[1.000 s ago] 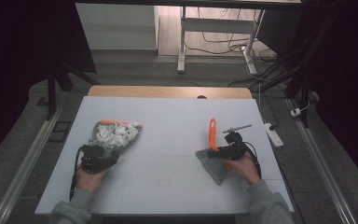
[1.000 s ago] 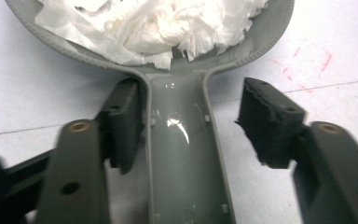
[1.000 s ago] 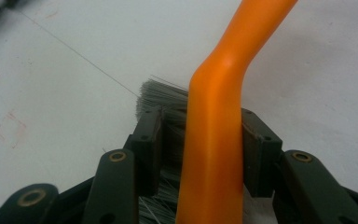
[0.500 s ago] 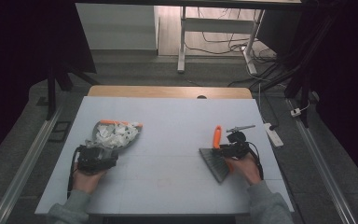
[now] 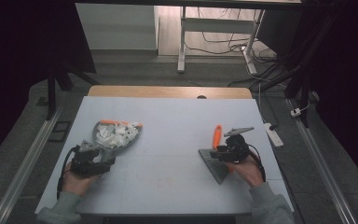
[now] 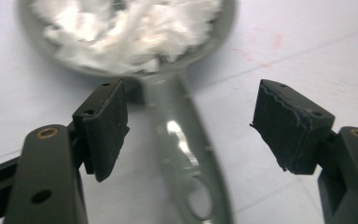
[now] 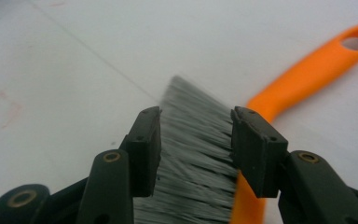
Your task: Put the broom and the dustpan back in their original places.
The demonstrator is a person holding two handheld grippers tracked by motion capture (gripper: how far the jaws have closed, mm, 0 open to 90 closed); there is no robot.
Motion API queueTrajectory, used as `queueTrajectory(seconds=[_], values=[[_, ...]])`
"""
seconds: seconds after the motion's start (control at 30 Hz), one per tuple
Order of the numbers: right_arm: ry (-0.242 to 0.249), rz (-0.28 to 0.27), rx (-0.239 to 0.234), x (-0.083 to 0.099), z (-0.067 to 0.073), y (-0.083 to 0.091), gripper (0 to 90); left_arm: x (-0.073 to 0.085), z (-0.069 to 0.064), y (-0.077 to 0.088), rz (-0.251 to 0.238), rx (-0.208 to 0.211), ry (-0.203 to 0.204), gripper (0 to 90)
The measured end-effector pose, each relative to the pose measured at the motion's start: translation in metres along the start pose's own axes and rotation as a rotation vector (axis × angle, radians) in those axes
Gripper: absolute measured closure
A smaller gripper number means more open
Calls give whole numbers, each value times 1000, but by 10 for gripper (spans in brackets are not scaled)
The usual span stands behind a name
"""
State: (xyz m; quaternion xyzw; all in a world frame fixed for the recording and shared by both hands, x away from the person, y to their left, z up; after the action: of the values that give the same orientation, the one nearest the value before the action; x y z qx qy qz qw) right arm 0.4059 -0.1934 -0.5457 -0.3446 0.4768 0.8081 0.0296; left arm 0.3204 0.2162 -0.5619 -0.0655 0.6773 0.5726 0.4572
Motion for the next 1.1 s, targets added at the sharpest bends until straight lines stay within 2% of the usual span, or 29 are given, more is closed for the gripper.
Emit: queueTrajectory(seconds=[0.1,0.17,0.3,0.4,0.5,0.77,0.9,1.1], values=[[28,1,-27,3,8,2,523,-2,-9,3,-21,59,-35,283],[40,8,-54,8,14,3,520,-2,-13,5,-29,78,-54,283],[88,11,-63,17,22,3,510,-1,-23,11,-50,127,-103,286],[135,17,-56,25,26,4,500,2,-28,11,-59,179,-117,294],[147,6,-76,31,30,6,500,6,-30,11,-61,201,-121,294],[145,-37,-120,48,26,16,497,12,-36,14,-74,206,-131,294],[147,-60,-108,50,24,19,485,14,-39,14,-72,207,-143,294],[151,-64,-94,50,19,19,466,16,-39,14,-68,204,-142,294]])
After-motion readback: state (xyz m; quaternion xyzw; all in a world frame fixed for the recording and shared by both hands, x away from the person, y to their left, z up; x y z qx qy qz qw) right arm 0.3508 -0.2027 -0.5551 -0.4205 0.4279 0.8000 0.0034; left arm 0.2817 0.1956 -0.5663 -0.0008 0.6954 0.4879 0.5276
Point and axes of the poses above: each handheld gripper's, and its own axes: y roughly backward along the jaws, x roughly out of its underside, z roughly to its left, the point moved 8 cm from there along -y, roughly forward along the jaws, and after that the axes turned 15 degrees about -y, right-handed, at the moved point
